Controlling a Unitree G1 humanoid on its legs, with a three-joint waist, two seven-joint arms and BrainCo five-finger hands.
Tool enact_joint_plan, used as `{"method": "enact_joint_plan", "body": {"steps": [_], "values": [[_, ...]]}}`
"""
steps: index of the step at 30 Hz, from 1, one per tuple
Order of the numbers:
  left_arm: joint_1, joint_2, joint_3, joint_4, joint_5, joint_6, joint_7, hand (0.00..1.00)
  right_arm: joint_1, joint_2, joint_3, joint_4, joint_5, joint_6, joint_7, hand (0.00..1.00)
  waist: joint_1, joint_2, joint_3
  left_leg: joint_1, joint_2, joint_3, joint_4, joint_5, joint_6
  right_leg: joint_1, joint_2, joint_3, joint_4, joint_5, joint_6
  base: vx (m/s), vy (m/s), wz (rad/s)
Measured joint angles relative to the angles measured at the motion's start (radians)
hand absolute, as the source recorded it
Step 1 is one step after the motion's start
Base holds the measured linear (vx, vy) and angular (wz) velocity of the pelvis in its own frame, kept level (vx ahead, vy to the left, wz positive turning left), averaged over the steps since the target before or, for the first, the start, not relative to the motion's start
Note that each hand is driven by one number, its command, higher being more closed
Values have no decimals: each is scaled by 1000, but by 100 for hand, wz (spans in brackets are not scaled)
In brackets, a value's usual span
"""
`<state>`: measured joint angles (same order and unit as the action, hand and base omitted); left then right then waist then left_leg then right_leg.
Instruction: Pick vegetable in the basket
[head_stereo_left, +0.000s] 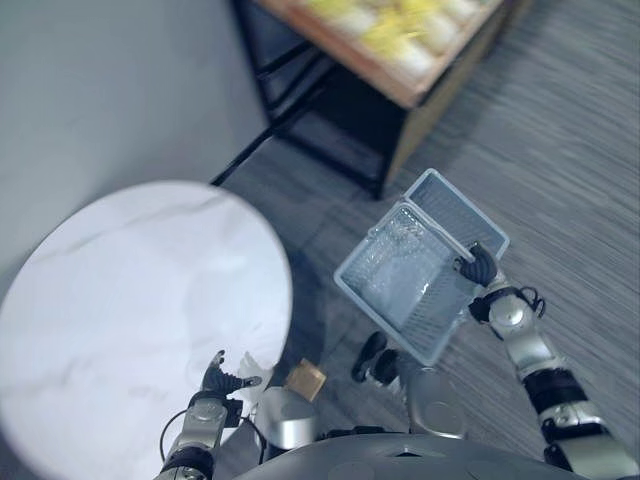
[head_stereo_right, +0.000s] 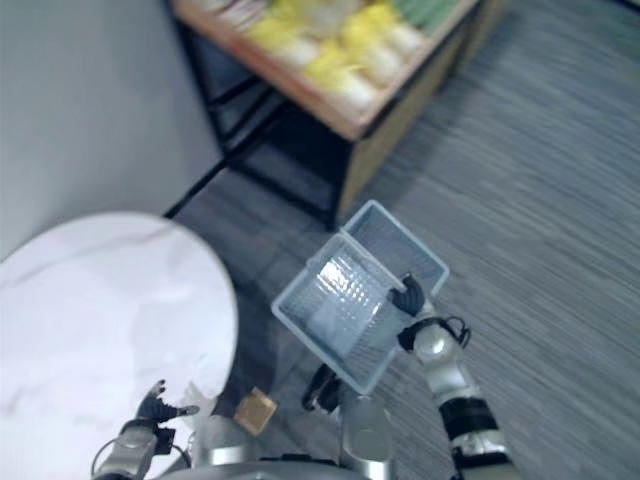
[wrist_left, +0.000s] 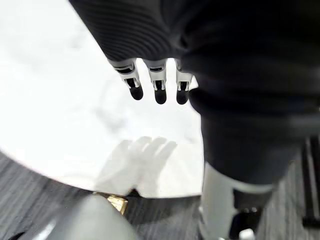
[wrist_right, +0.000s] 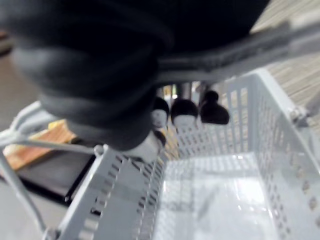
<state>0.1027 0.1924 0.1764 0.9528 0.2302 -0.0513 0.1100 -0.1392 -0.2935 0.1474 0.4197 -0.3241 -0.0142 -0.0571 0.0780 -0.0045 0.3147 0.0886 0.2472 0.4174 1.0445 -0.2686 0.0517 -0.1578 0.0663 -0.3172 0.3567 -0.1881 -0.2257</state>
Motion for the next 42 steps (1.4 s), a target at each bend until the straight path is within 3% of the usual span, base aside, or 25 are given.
{"method": "enact_joint_plan", "body": {"steps": [1, 6, 8, 11, 12, 14, 15, 16, 18, 20, 21, 22, 23, 25, 26, 27, 28, 30, 33, 34, 35, 38, 40, 41, 42], "values": [[50, -35, -1, 10, -2, -2, 0, 0, 10, 43, 24, 35, 4, -6, 10, 100, 24, 13, -34, -52, -87, -69, -58, -48, -10, 48, 64, 133, -53, 12, 7, 279, -52, -307], [78, -85, 0, 13, -30, -6, 3, 0, 29, 74, 1, 151, 6, -15, 13, 100, 23, 45, -71, -237, -177, -219, -417, -67, -83, 136, 98, 352, -146, 29, 62, 280, 49, -194], [52, -101, 0, 11, -58, -23, 6, 0, 50, 60, -57, 212, 6, -6, 7, 100, 21, 61, -75, -306, -170, -175, -579, 5, -118, 204, 94, 386, -198, 13, 59, 378, 132, -65], [45, -116, 0, 3, -64, -25, 6, 0, 69, 38, -131, 319, 4, 27, -21, 100, 28, 67, -91, -324, -166, 29, -727, 150, -57, 309, 98, 418, -233, -40, 100, 434, 142, -27], [68, -123, 4, 2, -73, -23, 6, 0, 90, 42, -143, 375, 1, 36, -28, 100, 56, 48, -127, -331, -181, 26, -717, 182, 29, 318, 92, 433, -195, -87, 134, 622, 136, -54], [76, -120, 31, 7, -101, -18, 19, 0, 109, 68, -200, 447, -3, 39, -34, 100, 52, 10, -147, -290, -205, 26, -741, 162, 80, 261, 68, 379, -15, -121, 228, 669, 87, -13], [77, -112, 28, 11, -101, -15, 21, 0, 118, 83, -277, 480, 1, 43, -42, 100, 37, 5, -145, -238, -215, -10, -780, 152, 71, 180, 70, 319, 200, -80, 400, 524, 41, 33], [77, -110, 18, 13, -101, -10, 20, 0, 138, 84, -319, 492, 7, 44, -48, 100, 20, 7, -145, -202, -220, -45, -800, 141, 56, 126, 51, 284, 342, -42, 455, 750, 25, 63], [83, -100, 1, 16, -101, -2, 19, 0, 198, 73, -442, 506, 36, 45, -75, 100, -26, 13, -146, -57, -231, -142, -866, 98, 26, 39, -39, 182, 625, -64, 418, 660, -58, 100], [73, -97, 2, 21, -101, 1, 19, 0, 242, 69, -507, 508, 70, 39, -83, 100, -55, 19, -145, 33, -216, -222, -911, 89, 5, -6, -107, 134, 639, -104, 364, 643, -230, 114], [58, -105, 13, 22, -100, 3, 19, 0, 253, 66, -557, 517, 88, 32, -84, 100, -76, 37, -138, 77, -176, -294, -932, 84, -15, -58, -131, 130, 576, -136, 309, 653, -386, 142], [43, -110, 27, 27, -100, 3, 19, 0, 257, 62, -590, 527, 110, 28, -83, 100, -91, 50, -140, 93, -130, -339, -939, 84, -33, -94, -142, 131, 450, -136, 304, 509, -382, 125], [32, -110, 34, 30, -98, 3, 19, 0, 259, 60, -604, 532, 117, 28, -83, 100, -93, 51, -139, 96, -112, -360, -940, 86, -37, -107, -151, 146, 370, -125, 321, 491, -464, 134], [-2, -103, 75, 50, -95, 1, 19, 0, 276, 62, -659, 550, 127, 27, -81, 100, -91, 9, -139, 96, -98, -428, -945, 77, -65, -104, -219, 255, 17, -17, 376, 451, -499, 133], [-16, -101, 105, 54, -84, 0, 19, 0, 283, 71, -701, 578, 134, 24, -78, 100, -89, -21, -134, 120, -82, -467, -955, 40, -126, -66, -258, 281, -101, 132, 439, 517, -612, 123], [-32, -124, 122, 85, -81, 5, 17, 0, 272, 58, -739, 600, 146, 28, -77, 100, -85, 15, -119, 124, -33, -478, -937, 27, -147, -61, -227, 242, -32, 72, 396, 587, -686, 137], [-15, -142, 168, 89, -81, 5, 12, 0, 271, 72, -766, 600, 153, 29, -73, 100, -80, 15, -116, 108, -39, -483, -879, 34, -152, -69, -218, 251, 73, -26, 377, 449, -539, 91], [29, -149, 220, 89, -82, 6, 9, 0, 269, 96, -771, 601, 170, 34, -70, 100, -83, 36, -117, 99, -6, -486, -786, 44, -164, -28, -209, 189, 167, -123, 319, 425, -446, 105], [47, -169, 227, 74, -103, 4, 10, 0, 271, 108, -750, 600, 203, 48, -66, 100, -82, 52, -116, -99, 35, -465, -423, 56, -209, 90, -213, 50, 126, -173, 276, 406, -361, 119], [46, -169, 221, 55, -103, 4, 10, 0, 261, 100, -705, 601, 203, 57, -65, 100, -67, 47, -113, -171, 40, -375, -303, 44, -216, 157, -209, 10, 61, -161, 254, 470, -288, 97], [50, -169, 211, 54, -103, 5, 10, 0, 249, 94, -665, 601, 200, 57, -62, 100, -49, 32, -103, -202, 29, -257, -274, 23, -207, 228, -211, -6, -12, -141, 222, 382, -178, 66], [47, -161, 181, 45, -104, 1, 10, 0, 197, 77, -587, 597, 177, 55, -43, 100, -24, 6, -89, -277, -32, -91, -400, -3, -169, 340, -228, -72, -115, -127, 225, 385, -109, 61], [42, -158, 176, 47, -104, 1, 9, 0, 163, 76, -560, 597, 148, 54, -34, 100, -24, 3, -87, -327, -92, -35, -587, 75, -107, 389, -235, -129, -141, -121, 250, 311, 4, 70], [44, -157, 165, 48, -104, 1, 10, 0, 156, 63, -526, 596, 116, 50, -30, 100, -23, 7, -86, -346, -132, 12, -720, 209, -41, 428, -231, -167, -141, -124, 278, 535, 62, 89], [43, -136, 153, 50, -103, 1, 8, 0, 148, 91, -501, 599, 103, 50, -27, 100, -3, -33, -85, -330, -176, 39, -746, 237, 36, 464, -253, -188, -141, -122, 306, 458, 65, 104]]}}
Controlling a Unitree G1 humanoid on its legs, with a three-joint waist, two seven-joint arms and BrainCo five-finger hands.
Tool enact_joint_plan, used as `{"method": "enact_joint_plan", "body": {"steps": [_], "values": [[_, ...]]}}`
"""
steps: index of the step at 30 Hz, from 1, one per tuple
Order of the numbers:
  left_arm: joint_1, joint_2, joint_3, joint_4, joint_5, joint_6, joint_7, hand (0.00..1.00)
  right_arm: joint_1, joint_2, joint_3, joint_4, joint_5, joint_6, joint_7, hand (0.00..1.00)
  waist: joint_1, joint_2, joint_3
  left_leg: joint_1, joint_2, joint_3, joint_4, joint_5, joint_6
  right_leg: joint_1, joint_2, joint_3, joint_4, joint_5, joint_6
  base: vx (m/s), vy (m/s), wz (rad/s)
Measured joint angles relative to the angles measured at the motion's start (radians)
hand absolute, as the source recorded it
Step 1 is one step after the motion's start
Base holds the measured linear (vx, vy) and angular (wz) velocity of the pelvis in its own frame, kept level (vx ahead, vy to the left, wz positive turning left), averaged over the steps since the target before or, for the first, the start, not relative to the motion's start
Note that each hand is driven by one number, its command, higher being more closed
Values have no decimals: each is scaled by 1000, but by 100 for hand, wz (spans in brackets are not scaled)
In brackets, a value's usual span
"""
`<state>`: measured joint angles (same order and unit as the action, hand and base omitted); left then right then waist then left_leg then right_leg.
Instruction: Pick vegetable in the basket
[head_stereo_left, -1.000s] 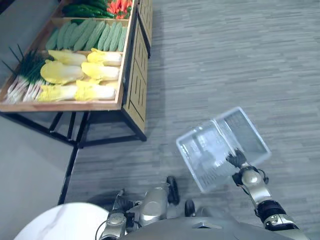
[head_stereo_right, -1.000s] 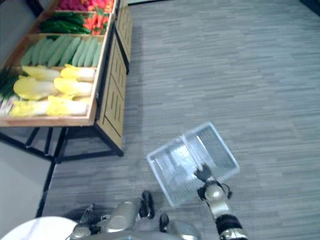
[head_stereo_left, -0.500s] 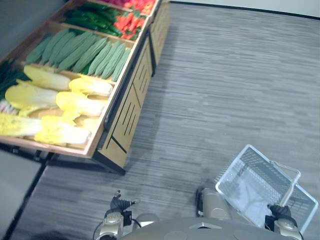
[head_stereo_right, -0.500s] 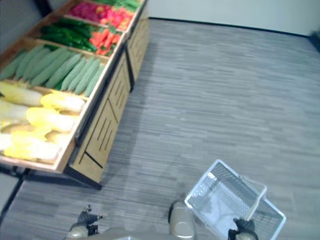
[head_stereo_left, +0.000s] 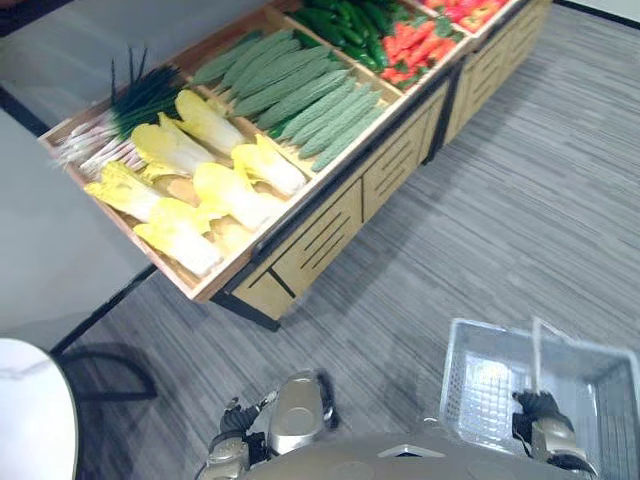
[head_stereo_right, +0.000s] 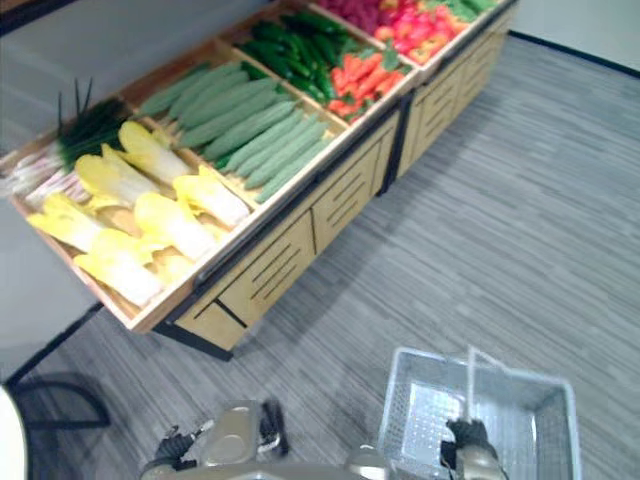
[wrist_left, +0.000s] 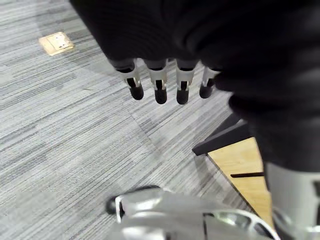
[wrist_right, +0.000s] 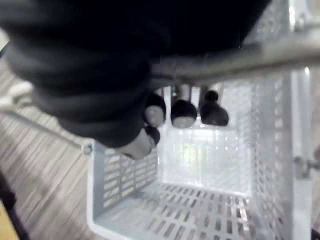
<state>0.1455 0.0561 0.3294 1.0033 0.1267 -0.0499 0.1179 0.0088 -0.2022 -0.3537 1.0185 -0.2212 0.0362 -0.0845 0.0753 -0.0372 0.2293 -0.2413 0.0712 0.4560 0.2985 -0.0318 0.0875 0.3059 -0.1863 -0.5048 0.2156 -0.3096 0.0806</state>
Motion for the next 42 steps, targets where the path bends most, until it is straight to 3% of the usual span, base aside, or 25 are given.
{"method": "enact_joint_plan", "body": {"steps": [2, 4, 5, 7, 9, 11, 12, 13, 14, 15, 18, 19, 21, 24, 26, 28, 31, 35, 42], "values": [[-2, 18, -26, -5, 1, -2, -1, 0, -24, 16, 14, 5, 1, -8, 2, 100, -11, -14, -5, 17, -40, -22, -34, -10, 24, 9, -8, -22, 28, 65, 48, 512, 80, 113], [2, 26, -30, -4, 2, 4, -3, 0, -48, 29, 14, 22, 0, -10, 3, 100, 13, -16, -4, 27, -43, -63, -8, -30, 37, -20, -8, -15, 147, 163, 57, 521, 103, 103], [11, 29, -34, 3, 3, 15, -4, 0, -41, 38, 14, 24, 0, -10, 4, 100, 12, -12, -2, 83, -47, -101, -34, -51, 26, -49, -26, 12, 314, 265, 79, 459, 49, 106], [21, 33, -37, 4, 4, 31, -4, 0, -41, 40, 24, 25, 0, -23, 6, 100, 3, -18, 5, 167, -64, -180, -88, -75, 4, -163, -41, 123, 612, 181, 95, 419, -43, 117], [22, 36, -46, 1, 3, 35, -4, 0, -41, 47, 31, 11, 4, -27, 3, 100, -10, 0, 16, 237, -68, -255, -137, -65, -11, -291, -18, 260, 716, 72, 88, 323, -220, 112], [7, 36, -53, -8, 1, 33, -3, 0, -31, 53, 6, -18, 15, -45, -5, 100, -36, 8, 19, 261, -65, -342, -158, -55, -40, -361, -30, 343, 578, 1, 77, 198, -251, 128], [-7, 39, -52, -10, -1, 27, -2, 0, -28, 53, -5, -24, 19, -47, -17, 100, -37, 13, 18, 258, -64, -383, -158, -55, -65, -375, -34, 394, 481, -4, 73, 128, -396, 158], [-22, 51, -52, -22, -22, 16, -1, 0, -12, 58, -20, -14, 34, -45, -31, 100, -38, -7, 16, 240, -68, -434, -159, -56, -106, -391, -33, 518, 334, 26, 69, 98, -440, 123], [-25, 60, -50, -32, -29, 15, -1, 0, -4, 65, -28, -11, 44, -45, -34, 100, -35, -27, 8, 223, -72, -458, -155, -58, -122, -398, -30, 571, 297, 44, 65, 61, -546, 133], [-44, 70, -36, -33, -29, 16, 0, 0, 5, 79, -39, -2, 52, -45, -34, 100, -40, -33, 0, 198, -50, -504, -156, -56, -155, -384, 9, 634, 303, -2, 57, 2, -419, 82], [-41, 29, -30, -70, -44, 17, 0, 0, 6, 73, -46, -40, 53, -42, -34, 100, -28, 12, 10, 187, 46, -455, -150, -30, -204, -396, 79, 616, 318, -43, 13, -39, -405, 34], [-43, 12, -26, -76, -80, 17, 0, 0, 21, 76, -42, -60, 53, -40, -33, 100, -30, 14, 14, 184, 63, -401, -149, -21, -204, -380, 81, 584, 312, -72, -17, -98, -390, 25], [-49, -18, -28, -134, -118, 15, 1, 0, 51, 75, -42, -78, 54, -27, -34, 100, -32, 49, -4, 162, 99, -363, -154, -1, -201, -390, 95, 537, 318, -80, -33, -79, -213, 47], [-72, -11, -29, -245, -117, -4, 15, 0, 53, 80, -37, -89, 55, -22, -36, 100, -34, 65, -9, 140, 161, -187, -152, 2, -190, -429, 91, 488, 307, -77, -71, -54, -121, 43], [-82, 15, -35, -359, -104, -10, 26, 0, 54, 75, -40, -93, 53, -22, -40, 100, -33, 68, -15, 144, 152, -157, -35, -16, -201, -436, 70, 471, 282, -55, -74, 15, -13, 32], [-92, 57, -40, -452, -55, -15, 54, 0, 55, 65, -43, -94, 52, -23, -46, 100, -37, 77, -19, 152, 129, -151, -49, -33, -205, -437, 69, 462, 269, -45, -58, 51, 57, 30], [-108, 151, -77, -594, 22, -24, 101, 0, 72, 69, -48, -89, 50, -33, -48, 100, -37, 65, -24, 183, 105, -138, -160, 31, -192, -413, 63, 458, 185, 14, -40, 9, 96, 16], [-217, 232, -123, -715, 105, -40, 174, 0, 131, 75, -98, -78, 48, -52, -56, 100, -84, 102, -47, 244, 66, -191, -371, 145, -187, -353, 43, 380, 86, 52, -18, -23, 81, 52], [-398, 342, -261, -780, 222, -53, 215, 0, 138, 74, -105, -78, 48, -65, -58, 100, -107, 125, -49, 256, 66, -182, -398, 149, -187, -370, 62, 404, 69, 86, -9, -108, 48, -6]]}}
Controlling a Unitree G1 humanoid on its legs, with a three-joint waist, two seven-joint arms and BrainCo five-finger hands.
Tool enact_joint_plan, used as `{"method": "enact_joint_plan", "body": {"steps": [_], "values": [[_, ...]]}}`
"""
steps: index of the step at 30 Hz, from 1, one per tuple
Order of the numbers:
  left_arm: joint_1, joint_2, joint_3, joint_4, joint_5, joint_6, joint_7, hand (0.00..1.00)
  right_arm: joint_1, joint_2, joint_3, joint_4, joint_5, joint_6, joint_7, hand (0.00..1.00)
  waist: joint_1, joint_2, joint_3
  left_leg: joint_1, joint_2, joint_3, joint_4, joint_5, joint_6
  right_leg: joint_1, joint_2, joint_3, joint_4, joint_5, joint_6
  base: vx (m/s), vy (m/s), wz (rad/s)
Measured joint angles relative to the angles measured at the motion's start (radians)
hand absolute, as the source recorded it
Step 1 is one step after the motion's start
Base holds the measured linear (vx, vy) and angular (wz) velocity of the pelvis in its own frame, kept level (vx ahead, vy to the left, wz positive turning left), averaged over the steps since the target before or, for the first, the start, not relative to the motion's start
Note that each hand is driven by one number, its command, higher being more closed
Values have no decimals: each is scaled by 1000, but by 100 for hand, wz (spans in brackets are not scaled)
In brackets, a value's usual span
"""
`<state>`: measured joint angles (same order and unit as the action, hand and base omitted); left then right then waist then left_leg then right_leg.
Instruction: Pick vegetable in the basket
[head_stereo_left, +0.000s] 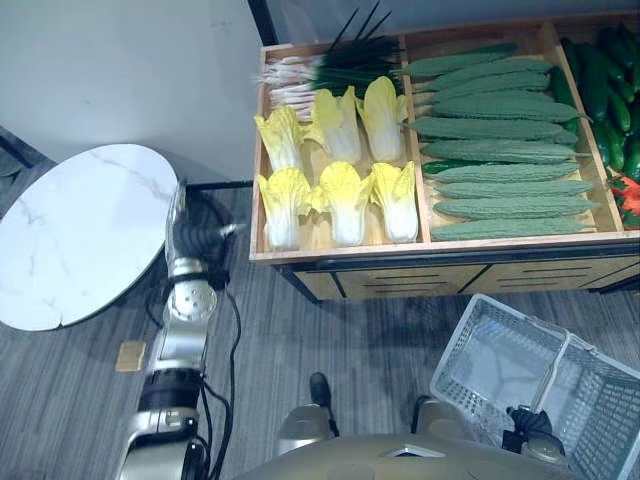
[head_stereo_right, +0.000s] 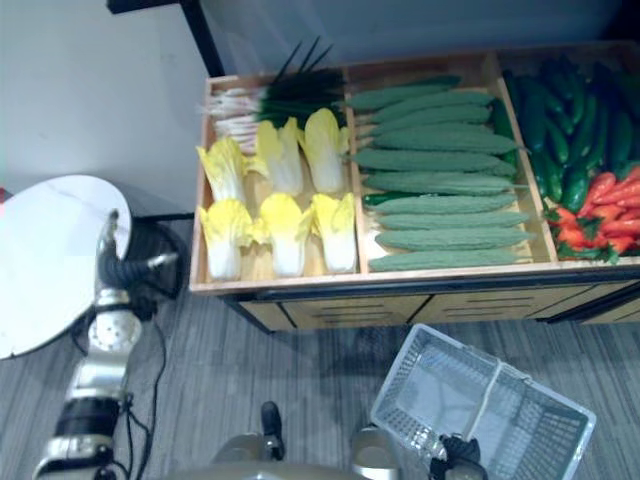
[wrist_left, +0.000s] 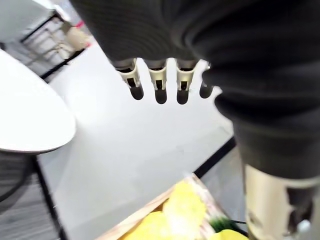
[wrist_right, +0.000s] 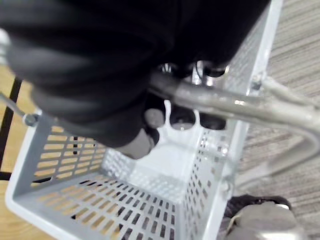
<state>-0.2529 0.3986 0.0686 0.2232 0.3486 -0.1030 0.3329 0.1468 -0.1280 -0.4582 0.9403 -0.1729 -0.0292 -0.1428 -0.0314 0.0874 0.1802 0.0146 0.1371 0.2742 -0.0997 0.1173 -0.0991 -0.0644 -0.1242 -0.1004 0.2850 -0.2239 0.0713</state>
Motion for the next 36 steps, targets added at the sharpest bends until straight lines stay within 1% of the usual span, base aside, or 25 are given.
{"method": "enact_joint_plan", "body": {"steps": [1, 3, 5, 6, 7, 8, 10, 11, 13, 14, 17, 19, 23, 24, 26, 28, 29, 31, 33, 36], "values": [[-2, 11, -26, 0, 30, 2, 1, 0, -5, 0, 5, 0, 0, 0, -2, 100, -9, 2, 1, 1, 3, 18, -3, -1, 1, -2, 5, 11, -14, 11, 2, -150, 51, -32], [-4, 12, -57, 0, 57, 4, 0, 0, -9, 0, 19, 0, 0, 0, -8, 100, -12, 5, 3, 0, 6, 31, -5, -8, 3, -7, 10, 32, -27, 21, 5, -88, 46, -36], [-16, 12, -116, 9, 109, 5, -5, 0, -25, 0, 21, -3, 0, 0, -18, 100, -21, 13, 19, -4, 5, 58, -5, -15, -3, -22, 13, 55, -44, 36, 11, -49, 46, -39], [-29, 12, -145, 24, 119, 5, -7, 0, -32, 0, 21, -3, 1, 0, -19, 100, -26, 15, 22, -15, 4, 66, -5, -15, -2, -35, 12, 62, -47, 42, 13, -17, 51, -20], [-61, 11, -179, 58, 153, 8, -10, 0, -39, 2, 21, -6, 4, 0, -21, 100, -36, 19, 29, -29, 2, 72, -5, -12, 0, -45, 10, 68, -49, 54, 18, -5, 57, -24], [-95, 9, -207, 85, 174, 13, -17, 0, -55, 2, 19, -5, 5, -1, -21, 100, -40, 14, 46, -36, -2, 83, -4, -3, 8, -67, 9, 90, -39, 66, 21, 14, 37, -27], [-145, 7, -239, 129, 196, 18, -23, 0, -85, 1, 18, -5, 6, -1, -28, 100, -39, 10, 74, -47, -7, 104, 0, 5, 16, -97, 8, 115, -19, 73, 21, 7, 21, -28], [-167, 4, -252, 149, 197, 26, -26, 0, -97, 1, 18, -5, 6, 0, -33, 100, -45, 9, 76, -67, -10, 107, 1, 9, 18, -123, 6, 116, -10, 74, 22, 21, 12, -12], [-208, 1, -259, 178, 205, 41, -27, 0, -120, 2, 17, -6, 9, -1, -40, 100, -61, 4, 100, -88, -14, 108, 0, 17, 20, -148, 3, 123, 1, 74, 22, 10, 1, -2], [-230, -1, -260, 197, 222, 52, -27, 0, -126, 2, 16, -8, 14, -1, -46, 100, -62, 2, 111, -97, -14, 117, 1, 18, 19, -167, 4, 132, 7, 74, 22, 18, 2, -15], [-277, -1, -259, 223, 224, 73, -25, 0, -140, 2, 12, -17, 34, -2, -61, 100, -61, 2, 149, -107, -15, 132, 0, 18, 19, -189, 5, 146, 15, 76, 22, 12, -4, -12], [-338, -1, -256, 259, 231, 92, -20, 0, -145, 4, 3, -35, 49, -5, -63, 100, -60, 0, 162, -148, -15, 143, 1, 24, 20, -238, 6, 150, 27, 79, 23, 0, -5, -2], [-449, -3, -234, 358, 230, 104, -7, 0, -166, 4, -4, -63, 54, -11, -68, 100, -56, -5, 206, -196, -14, 168, 0, 33, 22, -297, 9, 173, 26, 99, 26, 4, -11, -13], [-471, -3, -231, 371, 230, 104, -6, 100, -173, 5, -7, -63, 62, -11, -73, 100, -55, -6, 215, -203, -13, 179, 0, 33, 22, -307, 10, 176, 21, 106, 26, 18, 0, -23], [-523, -12, -210, 460, 230, 99, -6, 100, -185, 9, -4, -69, 72, -11, -78, 100, -53, -14, 235, -209, -6, 207, 0, 33, 22, -315, 17, 204, -5, 128, 30, 15, 3, -34], [-561, -37, -169, 518, 230, 98, -5, 100, -185, 19, -4, -83, 77, -11, -80, 100, -45, -23, 244, -222, 1, 234, -1, 30, 19, -338, 20, 225, -18, 143, 30, -3, -6, -38], [-598, -46, -125, 534, 232, 96, 18, 100, -185, 26, -3, -96, 87, -11, -85, 100, -36, -27, 249, -244, 6, 253, -3, 30, 18, -362, 24, 230, -32, 160, 32, -15, -15, -30], [-653, -38, -93, 562, 232, 98, 15, 100, -191, 30, 3, -100, 93, -10, -86, 100, -28, -37, 255, -256, 11, 270, -4, 29, 17, -374, 30, 245, -46, 176, 34, -12, -14, -20], [-689, -29, -82, 588, 232, 100, 12, 100, -192, 29, 23, -104, 93, -10, -86, 100, -28, -47, 261, -255, 11, 283, -5, 25, 13, -373, 30, 252, -58, 185, 38, 4, 5, -15], [-728, -19, -78, 595, 231, 113, -8, 100, -192, 30, 68, -120, 93, -10, -84, 100, -26, -72, 275, -240, 10, 310, -5, 19, 21, -354, 27, 266, -87, 204, 44, 42, 16, -16]]}}
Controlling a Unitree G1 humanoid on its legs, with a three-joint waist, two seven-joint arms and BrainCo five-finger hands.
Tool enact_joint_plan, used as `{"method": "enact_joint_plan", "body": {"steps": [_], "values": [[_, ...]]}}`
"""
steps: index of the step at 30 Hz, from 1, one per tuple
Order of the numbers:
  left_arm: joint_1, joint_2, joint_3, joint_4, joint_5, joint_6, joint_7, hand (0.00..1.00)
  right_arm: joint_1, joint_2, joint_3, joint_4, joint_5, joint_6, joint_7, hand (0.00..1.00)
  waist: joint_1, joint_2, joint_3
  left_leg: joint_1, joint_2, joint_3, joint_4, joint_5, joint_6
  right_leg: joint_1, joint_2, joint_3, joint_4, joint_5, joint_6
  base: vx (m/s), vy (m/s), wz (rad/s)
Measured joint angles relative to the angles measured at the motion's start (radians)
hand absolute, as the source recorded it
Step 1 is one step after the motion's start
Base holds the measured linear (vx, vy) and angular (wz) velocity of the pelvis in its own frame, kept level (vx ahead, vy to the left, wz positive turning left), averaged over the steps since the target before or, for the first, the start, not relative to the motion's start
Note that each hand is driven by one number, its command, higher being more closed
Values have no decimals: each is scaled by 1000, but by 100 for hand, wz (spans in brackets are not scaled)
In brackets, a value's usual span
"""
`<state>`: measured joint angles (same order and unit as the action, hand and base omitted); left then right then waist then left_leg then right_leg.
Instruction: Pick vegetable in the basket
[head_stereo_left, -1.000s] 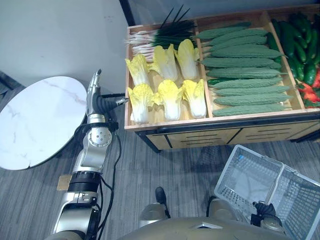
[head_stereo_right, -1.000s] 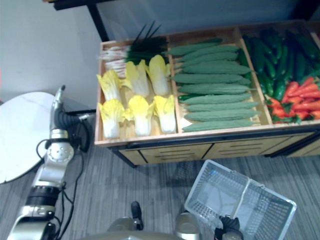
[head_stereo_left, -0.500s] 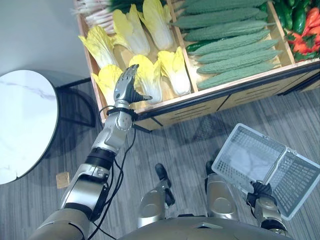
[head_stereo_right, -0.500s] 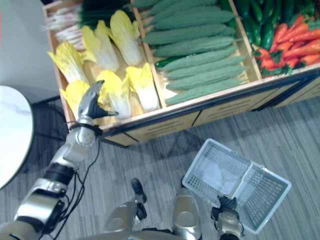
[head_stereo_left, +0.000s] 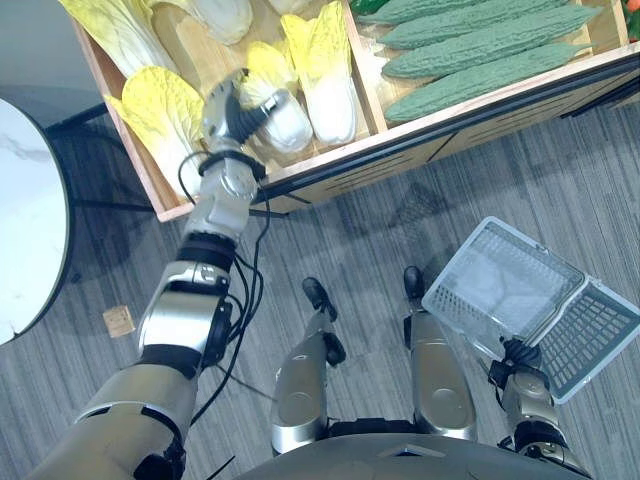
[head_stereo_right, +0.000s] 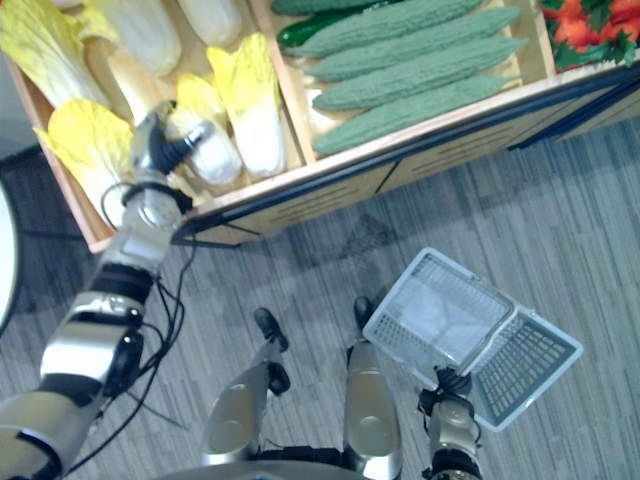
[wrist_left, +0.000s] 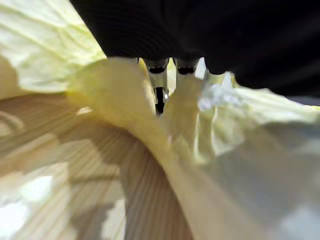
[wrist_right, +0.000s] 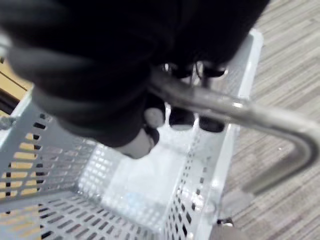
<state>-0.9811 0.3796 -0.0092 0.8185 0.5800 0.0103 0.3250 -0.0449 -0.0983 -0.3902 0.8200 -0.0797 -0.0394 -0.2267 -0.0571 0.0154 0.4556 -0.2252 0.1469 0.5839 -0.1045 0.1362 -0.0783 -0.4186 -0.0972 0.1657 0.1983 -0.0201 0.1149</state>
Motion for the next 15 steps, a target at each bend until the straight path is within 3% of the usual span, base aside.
{"method": "enact_joint_plan", "body": {"steps": [3, 6, 11, 14, 15], "values": [[-2, -11, -27, 26, -2, 7, -38, 100, 1, 1, 37, 1, 0, 4, 7, 100, -1, -20, 7, 56, -8, 9, 0, -15, 4, 66, -12, 2, -23, 2, 3, 91, 23, -5], [21, -12, -91, 26, -1, 9, -64, 100, 7, 4, 41, 3, -1, 16, 19, 100, 4, -23, 5, 120, -12, 12, 1, -34, 7, 131, -18, -10, -28, 1, 5, 132, 15, -2], [120, 1, -185, -74, 34, 4, -111, 100, 85, 30, 9, 0, 10, 21, 33, 100, 9, -40, -54, 210, -24, 37, 6, -42, 1, 222, -36, -45, -7, -19, 20, 119, 8, 13], [180, 71, -186, -154, 44, 4, -114, 100, 116, 48, 7, -9, 23, 21, 36, 100, 12, -51, -86, 244, -19, 57, 7, -47, -6, 234, -30, -57, 15, -19, 20, 81, -26, -16], [198, 115, -179, -208, 46, 5, -113, 100, 123, 58, 8, -23, 39, 19, 36, 100, 17, -51, -87, 254, -4, 71, 30, -72, 3, 236, -28, -106, 30, -18, 19, 49, -65, -40]]}}
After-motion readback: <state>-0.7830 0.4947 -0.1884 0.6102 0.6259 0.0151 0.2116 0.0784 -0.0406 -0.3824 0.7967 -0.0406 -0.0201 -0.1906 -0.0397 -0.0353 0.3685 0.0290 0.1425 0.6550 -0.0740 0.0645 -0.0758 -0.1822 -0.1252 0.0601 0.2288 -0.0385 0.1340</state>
